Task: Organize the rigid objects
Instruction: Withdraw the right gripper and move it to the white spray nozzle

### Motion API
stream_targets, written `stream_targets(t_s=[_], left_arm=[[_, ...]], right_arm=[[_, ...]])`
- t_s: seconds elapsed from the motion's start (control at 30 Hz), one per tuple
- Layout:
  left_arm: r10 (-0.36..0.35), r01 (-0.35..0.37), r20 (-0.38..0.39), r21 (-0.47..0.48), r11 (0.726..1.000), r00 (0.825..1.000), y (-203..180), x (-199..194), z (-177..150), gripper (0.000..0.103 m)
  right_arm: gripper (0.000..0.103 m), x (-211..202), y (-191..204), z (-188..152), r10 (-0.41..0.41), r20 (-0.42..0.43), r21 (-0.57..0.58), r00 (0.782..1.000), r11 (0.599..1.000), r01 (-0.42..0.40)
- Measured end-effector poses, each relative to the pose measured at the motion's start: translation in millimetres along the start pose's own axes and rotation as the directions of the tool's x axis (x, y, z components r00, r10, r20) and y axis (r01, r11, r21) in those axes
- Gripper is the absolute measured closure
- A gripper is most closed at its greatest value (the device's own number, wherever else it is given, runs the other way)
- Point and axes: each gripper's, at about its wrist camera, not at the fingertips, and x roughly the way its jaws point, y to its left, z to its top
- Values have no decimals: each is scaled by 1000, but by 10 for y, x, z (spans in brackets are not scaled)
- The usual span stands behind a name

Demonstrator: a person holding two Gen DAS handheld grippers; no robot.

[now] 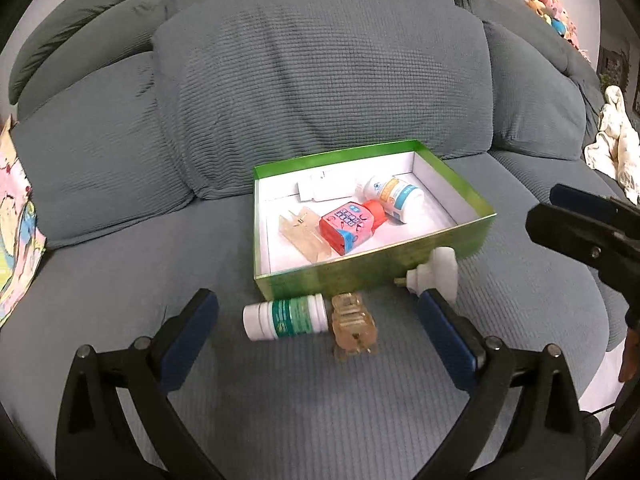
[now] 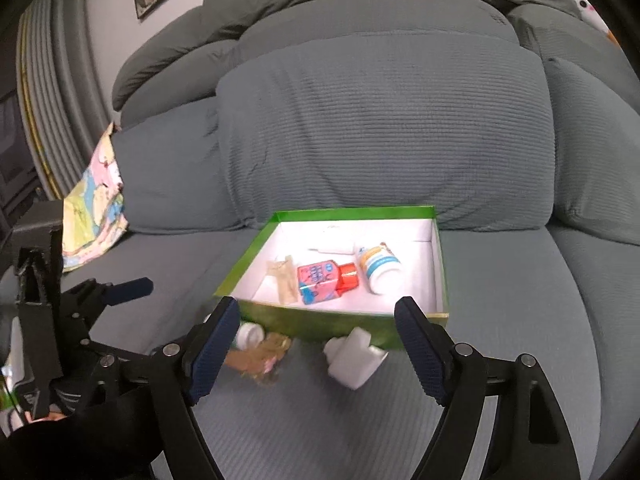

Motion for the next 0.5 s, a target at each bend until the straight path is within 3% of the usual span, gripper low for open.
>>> stream_targets(t_s=[0.17, 0.5], left_arm=[[-22, 22, 9, -26, 999, 1000, -63, -186, -139, 2], [-82, 67, -134, -114, 991, 988, -111, 67, -637, 2]], right_arm=[[22, -192, -10, -132, 29, 6, 30, 1000, 999, -29], [22, -177, -302, -702, 61, -91, 140, 994, 989, -48]])
